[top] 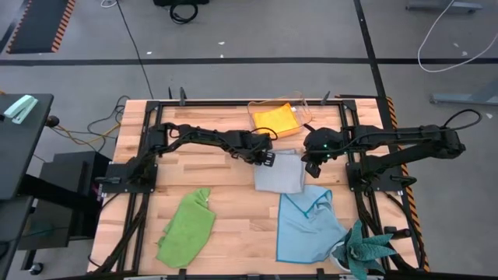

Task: Fold microfiber towels
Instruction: Put the gray microfiber cloth into the transparent bin

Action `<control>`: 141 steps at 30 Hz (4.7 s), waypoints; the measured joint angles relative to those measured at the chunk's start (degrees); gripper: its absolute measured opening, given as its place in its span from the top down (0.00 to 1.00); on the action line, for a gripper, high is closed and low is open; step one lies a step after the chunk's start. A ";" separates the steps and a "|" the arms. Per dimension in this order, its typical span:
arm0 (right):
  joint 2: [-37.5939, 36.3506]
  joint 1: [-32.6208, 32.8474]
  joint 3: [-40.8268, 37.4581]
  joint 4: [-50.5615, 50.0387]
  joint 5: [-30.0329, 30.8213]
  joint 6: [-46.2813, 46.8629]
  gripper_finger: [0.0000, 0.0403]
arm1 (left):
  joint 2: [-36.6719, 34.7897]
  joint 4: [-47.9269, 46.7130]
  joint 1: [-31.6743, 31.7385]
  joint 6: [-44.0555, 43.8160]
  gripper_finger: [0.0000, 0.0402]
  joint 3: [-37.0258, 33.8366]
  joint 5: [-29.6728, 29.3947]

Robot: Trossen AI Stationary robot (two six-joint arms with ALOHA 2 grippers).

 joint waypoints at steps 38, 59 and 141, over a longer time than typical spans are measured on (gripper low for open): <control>-0.02 0.15 -0.02 -0.24 -0.02 -3.56 0.95 | -5.05 -29.58 -5.72 -25.24 0.96 -0.37 -14.04; 0.00 2.64 -0.03 -0.15 -0.06 -7.11 0.95 | -15.03 -38.99 -8.69 -31.83 0.92 -0.18 -20.05; -12.26 5.70 -5.75 -10.56 -5.61 -0.19 0.95 | -35.40 31.60 -12.80 -46.84 0.52 -54.58 -16.85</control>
